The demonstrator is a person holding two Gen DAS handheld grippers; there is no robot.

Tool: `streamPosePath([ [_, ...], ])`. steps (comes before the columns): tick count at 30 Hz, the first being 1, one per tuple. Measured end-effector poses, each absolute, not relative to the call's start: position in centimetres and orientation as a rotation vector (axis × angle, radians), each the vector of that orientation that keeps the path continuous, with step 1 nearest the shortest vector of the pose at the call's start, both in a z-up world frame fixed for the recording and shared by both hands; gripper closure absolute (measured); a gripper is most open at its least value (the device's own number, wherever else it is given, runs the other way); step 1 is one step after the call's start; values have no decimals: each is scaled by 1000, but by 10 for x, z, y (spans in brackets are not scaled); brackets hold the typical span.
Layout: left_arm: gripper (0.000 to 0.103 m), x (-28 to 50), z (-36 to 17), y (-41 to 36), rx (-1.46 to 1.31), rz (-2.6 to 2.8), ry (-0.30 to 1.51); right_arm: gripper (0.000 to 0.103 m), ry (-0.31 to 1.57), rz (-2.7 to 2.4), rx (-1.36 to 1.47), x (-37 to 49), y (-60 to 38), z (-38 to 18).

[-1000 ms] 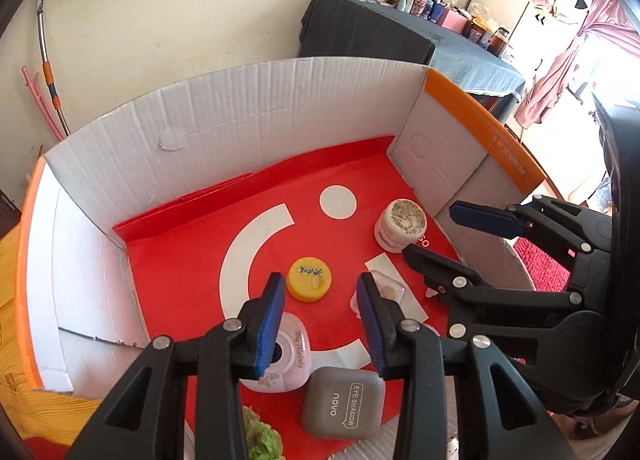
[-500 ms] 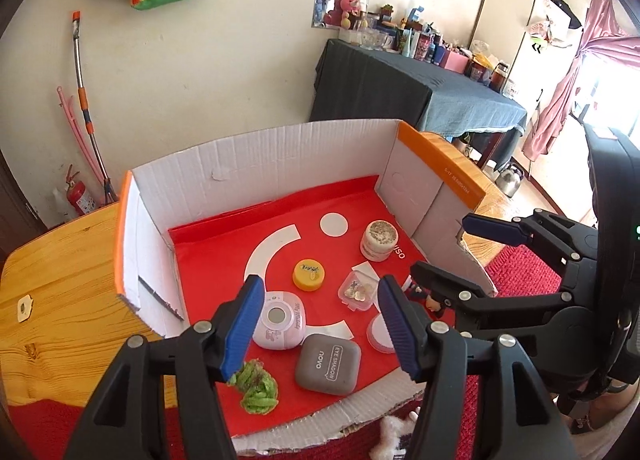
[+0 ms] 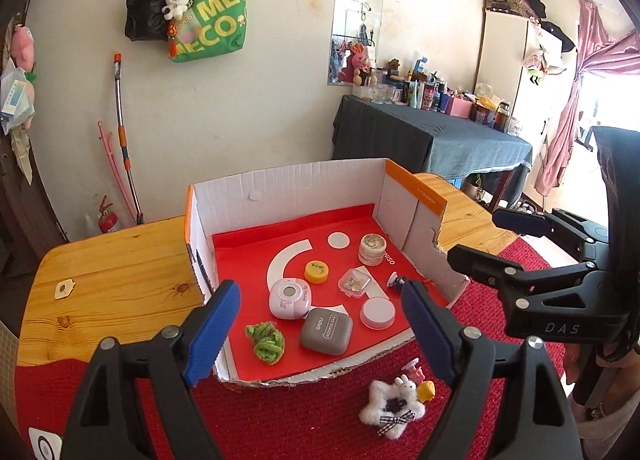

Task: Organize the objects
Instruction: 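Lift both open tools out of the box back toward the mat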

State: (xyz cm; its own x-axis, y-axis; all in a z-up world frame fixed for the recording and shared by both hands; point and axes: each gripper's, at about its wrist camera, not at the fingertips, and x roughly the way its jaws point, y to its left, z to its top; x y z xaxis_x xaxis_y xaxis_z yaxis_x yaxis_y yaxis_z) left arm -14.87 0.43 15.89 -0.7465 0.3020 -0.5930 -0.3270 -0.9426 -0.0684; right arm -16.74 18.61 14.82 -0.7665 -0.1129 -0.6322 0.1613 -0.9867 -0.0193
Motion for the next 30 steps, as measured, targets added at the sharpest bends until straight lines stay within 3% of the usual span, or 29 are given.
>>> streamPosePath([
  [13,1,-92,140,4,-811,2757,26,9,55,-2875,839,-98,202,148],
  [30,0,-67,75,-1,-995,2742,-159,5,-65,-2853,884,-59,211,88],
])
